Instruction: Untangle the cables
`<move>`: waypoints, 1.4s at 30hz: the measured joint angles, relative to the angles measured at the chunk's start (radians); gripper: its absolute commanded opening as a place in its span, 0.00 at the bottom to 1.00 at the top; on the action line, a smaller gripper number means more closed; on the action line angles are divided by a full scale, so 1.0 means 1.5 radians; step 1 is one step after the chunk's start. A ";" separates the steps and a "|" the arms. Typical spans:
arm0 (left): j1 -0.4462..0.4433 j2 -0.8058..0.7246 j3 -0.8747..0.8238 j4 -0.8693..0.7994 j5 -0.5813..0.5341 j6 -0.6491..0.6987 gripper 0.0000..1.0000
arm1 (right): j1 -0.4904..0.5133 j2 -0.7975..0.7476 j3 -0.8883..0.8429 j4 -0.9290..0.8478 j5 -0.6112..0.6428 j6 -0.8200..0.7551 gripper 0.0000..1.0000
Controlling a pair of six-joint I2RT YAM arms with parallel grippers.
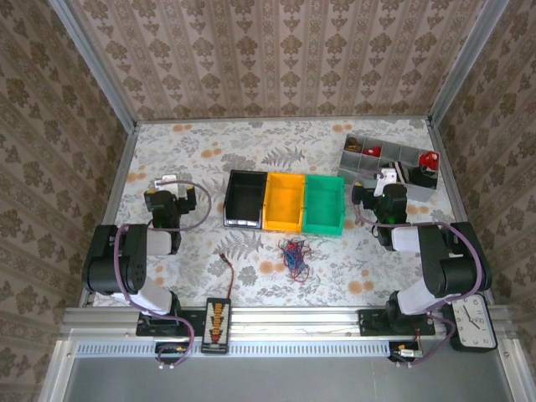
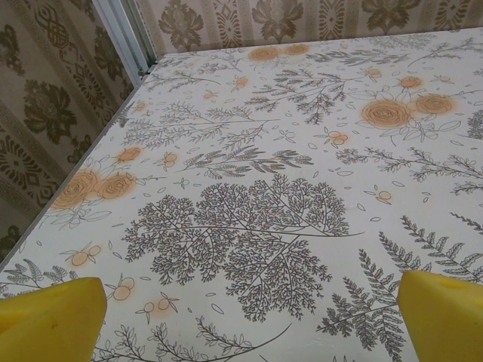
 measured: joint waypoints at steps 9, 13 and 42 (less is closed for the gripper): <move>-0.015 -0.040 0.032 -0.118 0.005 0.012 1.00 | 0.003 -0.032 0.024 -0.101 0.013 0.006 1.00; -0.053 -0.170 0.176 -0.357 -0.031 -0.017 1.00 | 0.022 -0.139 0.173 -0.368 0.092 0.060 1.00; -0.512 -0.193 0.199 -0.744 -0.109 -0.465 1.00 | 0.597 -0.167 0.272 -0.883 0.100 0.339 0.35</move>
